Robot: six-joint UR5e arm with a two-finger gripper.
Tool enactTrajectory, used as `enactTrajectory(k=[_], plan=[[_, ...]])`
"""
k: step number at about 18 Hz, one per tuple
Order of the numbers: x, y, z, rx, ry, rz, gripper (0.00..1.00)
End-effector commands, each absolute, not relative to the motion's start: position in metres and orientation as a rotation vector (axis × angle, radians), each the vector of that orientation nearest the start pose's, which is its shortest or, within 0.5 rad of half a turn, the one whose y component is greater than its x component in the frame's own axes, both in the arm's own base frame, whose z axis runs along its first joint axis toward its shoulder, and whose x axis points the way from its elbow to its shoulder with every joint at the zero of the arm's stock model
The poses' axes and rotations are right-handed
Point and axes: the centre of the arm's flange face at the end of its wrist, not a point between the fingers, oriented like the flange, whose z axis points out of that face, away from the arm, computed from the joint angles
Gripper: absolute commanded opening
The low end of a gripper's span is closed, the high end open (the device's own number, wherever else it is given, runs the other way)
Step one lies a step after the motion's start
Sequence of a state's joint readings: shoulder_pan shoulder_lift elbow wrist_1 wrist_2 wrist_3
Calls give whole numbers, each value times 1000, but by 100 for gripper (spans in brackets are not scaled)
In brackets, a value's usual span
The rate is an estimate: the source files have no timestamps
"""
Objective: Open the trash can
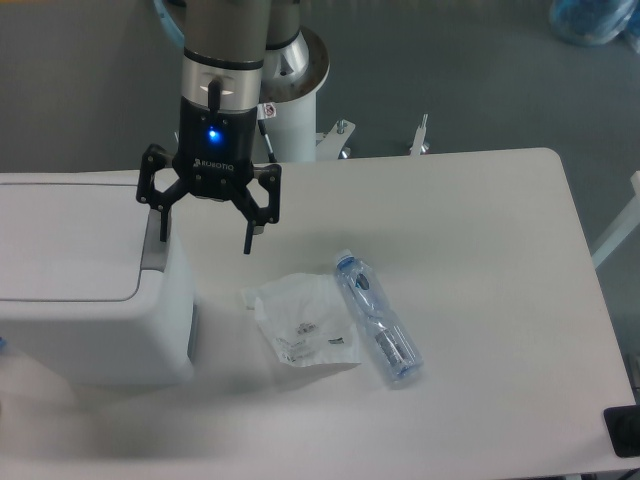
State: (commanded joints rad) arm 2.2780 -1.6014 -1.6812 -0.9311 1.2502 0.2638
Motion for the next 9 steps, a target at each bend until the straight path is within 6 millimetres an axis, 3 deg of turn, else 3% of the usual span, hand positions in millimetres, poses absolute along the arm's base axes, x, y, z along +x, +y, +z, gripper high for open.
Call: enactTrajectory(k=[9], plan=[[-216,515,485,-2515,-446,-64,100]])
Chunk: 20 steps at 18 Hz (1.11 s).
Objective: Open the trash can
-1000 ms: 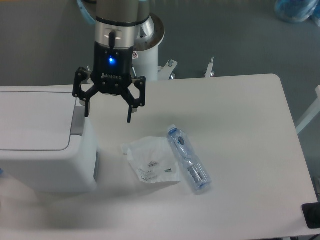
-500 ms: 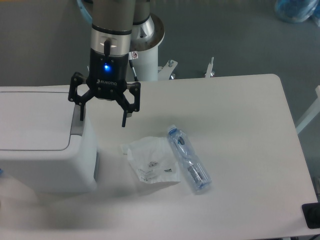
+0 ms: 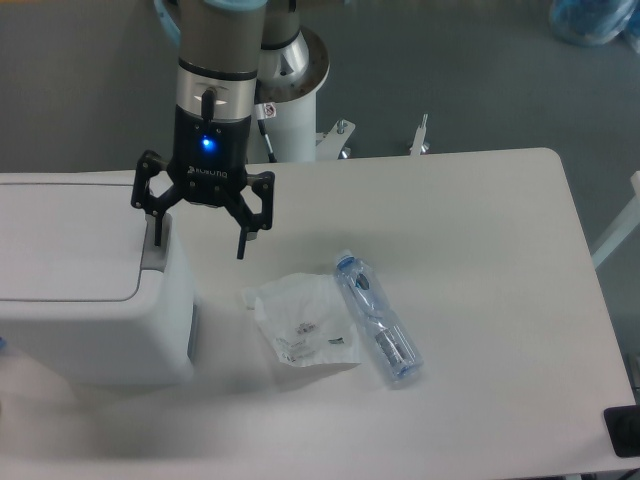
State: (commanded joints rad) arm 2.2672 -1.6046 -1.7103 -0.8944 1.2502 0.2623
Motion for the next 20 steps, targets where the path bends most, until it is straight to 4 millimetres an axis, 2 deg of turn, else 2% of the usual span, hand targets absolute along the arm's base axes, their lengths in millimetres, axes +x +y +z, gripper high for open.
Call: enactTrajectory(k=[20], plan=[[-215,514,479,-2521,-445,-66,100]])
